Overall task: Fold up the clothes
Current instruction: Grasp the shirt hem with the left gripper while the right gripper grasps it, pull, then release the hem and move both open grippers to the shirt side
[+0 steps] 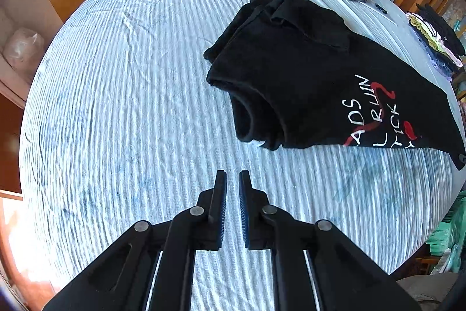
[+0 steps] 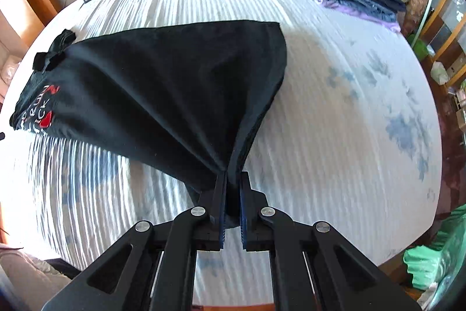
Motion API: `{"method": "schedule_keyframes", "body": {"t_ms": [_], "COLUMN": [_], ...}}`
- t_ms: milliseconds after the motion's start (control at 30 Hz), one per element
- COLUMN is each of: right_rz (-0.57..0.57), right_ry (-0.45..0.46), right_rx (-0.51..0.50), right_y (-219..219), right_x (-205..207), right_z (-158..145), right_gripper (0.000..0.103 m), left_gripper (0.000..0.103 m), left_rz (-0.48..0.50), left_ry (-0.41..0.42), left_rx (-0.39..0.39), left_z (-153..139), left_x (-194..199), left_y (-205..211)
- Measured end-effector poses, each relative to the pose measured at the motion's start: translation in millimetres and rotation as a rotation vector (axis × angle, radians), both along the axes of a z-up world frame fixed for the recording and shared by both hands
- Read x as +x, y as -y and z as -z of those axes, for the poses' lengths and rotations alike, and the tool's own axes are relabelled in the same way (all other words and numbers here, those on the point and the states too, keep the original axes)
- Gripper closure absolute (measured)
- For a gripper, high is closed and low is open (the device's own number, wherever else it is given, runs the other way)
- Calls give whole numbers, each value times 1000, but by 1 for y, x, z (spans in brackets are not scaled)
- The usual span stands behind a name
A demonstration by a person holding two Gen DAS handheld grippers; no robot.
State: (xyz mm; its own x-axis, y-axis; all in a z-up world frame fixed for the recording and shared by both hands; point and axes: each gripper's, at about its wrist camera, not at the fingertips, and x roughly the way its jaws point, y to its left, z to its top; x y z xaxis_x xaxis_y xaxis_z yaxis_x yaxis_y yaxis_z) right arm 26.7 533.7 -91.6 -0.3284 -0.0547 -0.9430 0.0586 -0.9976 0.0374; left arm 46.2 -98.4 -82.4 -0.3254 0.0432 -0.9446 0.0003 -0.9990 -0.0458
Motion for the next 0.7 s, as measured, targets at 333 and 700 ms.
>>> {"method": "schedule_keyframes", "body": {"t_ms": [333,700], "right_rz": [107,-182], "right_ry": [-136,-181], "right_rx": [65,-81], "right_y": [-13,83], "right_x": [8,-88], "right_z": [-52,-53], "right_gripper": [67,67], "left_gripper": [65,41], "left_rz": [102,141], "left_ry": [-134,-85], "left_rx": [63,-11], "left_z": [-33,11], "left_x": [-31,-136], "left_y": [-12,-63]}}
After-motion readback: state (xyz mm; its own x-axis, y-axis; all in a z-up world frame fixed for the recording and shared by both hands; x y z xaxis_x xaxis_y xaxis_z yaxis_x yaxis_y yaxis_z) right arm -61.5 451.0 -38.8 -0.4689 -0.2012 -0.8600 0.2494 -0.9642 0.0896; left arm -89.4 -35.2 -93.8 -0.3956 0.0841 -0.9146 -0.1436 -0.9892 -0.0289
